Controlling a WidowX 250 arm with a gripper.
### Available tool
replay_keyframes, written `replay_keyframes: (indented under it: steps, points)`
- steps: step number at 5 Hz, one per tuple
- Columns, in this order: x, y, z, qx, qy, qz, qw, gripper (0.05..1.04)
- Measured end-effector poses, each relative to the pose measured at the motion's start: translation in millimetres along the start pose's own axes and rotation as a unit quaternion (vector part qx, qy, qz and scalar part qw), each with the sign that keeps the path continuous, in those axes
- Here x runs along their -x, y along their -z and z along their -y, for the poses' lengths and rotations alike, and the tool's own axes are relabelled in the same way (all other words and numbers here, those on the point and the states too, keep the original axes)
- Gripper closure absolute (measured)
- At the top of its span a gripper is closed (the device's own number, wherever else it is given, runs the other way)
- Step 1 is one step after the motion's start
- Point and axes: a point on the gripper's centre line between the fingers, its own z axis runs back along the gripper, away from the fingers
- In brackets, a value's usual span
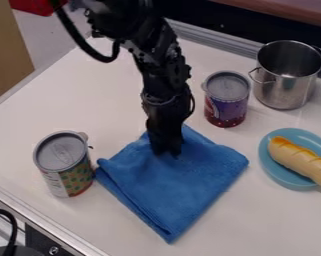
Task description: Push the towel in the middle of the two boxes
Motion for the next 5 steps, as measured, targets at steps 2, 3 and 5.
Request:
replay_keyframes:
  steps: [2,3,5]
  points:
    - [8,3,-28,0.005,0.012,0.022,0.9997,1.031]
    - [12,0,-44,0.001,0.003,0.025,0.9997,1.031]
    - [23,0,-79,-0.023,-0.079,0.013,0.9965,1.031]
